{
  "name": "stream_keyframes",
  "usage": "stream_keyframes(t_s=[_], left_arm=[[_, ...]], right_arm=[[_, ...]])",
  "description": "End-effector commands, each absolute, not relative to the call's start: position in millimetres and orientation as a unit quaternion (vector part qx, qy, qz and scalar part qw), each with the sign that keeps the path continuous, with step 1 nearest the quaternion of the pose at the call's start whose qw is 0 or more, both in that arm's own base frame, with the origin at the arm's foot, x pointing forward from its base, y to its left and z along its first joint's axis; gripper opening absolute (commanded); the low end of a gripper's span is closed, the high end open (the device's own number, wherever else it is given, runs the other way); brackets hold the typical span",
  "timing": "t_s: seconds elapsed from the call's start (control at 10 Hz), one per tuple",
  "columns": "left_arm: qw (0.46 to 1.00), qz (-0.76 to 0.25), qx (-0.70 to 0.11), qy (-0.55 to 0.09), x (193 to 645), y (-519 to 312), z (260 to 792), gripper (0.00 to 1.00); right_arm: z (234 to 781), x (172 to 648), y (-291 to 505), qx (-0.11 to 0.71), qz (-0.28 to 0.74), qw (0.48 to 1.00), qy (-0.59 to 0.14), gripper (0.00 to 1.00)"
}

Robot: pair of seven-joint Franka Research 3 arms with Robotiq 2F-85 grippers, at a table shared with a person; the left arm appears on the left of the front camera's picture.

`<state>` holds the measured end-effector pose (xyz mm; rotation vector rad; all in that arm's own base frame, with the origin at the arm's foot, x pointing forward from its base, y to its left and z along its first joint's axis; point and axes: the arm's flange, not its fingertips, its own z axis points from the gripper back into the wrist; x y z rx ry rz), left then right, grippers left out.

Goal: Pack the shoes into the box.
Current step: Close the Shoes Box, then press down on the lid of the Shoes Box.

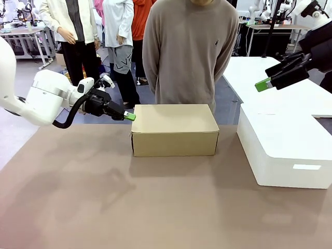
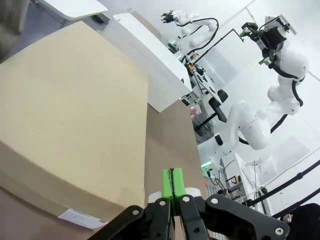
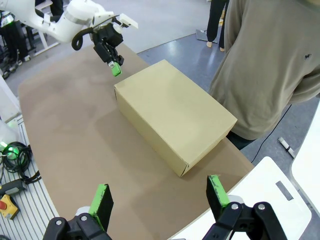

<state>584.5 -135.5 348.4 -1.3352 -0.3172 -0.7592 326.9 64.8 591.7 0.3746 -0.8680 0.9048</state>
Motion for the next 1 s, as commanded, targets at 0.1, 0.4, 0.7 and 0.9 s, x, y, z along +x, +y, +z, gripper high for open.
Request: stream_keyframes(t_s=[0.1,0.4,0.7,0.9], left_arm=[[0.702,-0.342,-0.608,-0.144,586.4,-136.7,351.3,0.0],[0.702,-0.342,-0.608,-0.144,586.4,-136.7,351.3,0.0],[0.702,-0.342,-0.608,-0.144,586.4,-136.7,351.3,0.0],[0.729,-0.369,-0.562,-0.133,583.0,-135.8,366.8,0.0]], right_arm=[[590.9,327.5,65.1,0.183,0.421,0.79,-0.407,1.0],[590.9,327.5,65.1,0.183,0.421,0.79,-0.407,1.0],[590.9,327.5,65.1,0.183,0.421,0.79,-0.407,1.0],[590.9,327.5,65.1,0.183,0.421,0.79,-0.407,1.0]])
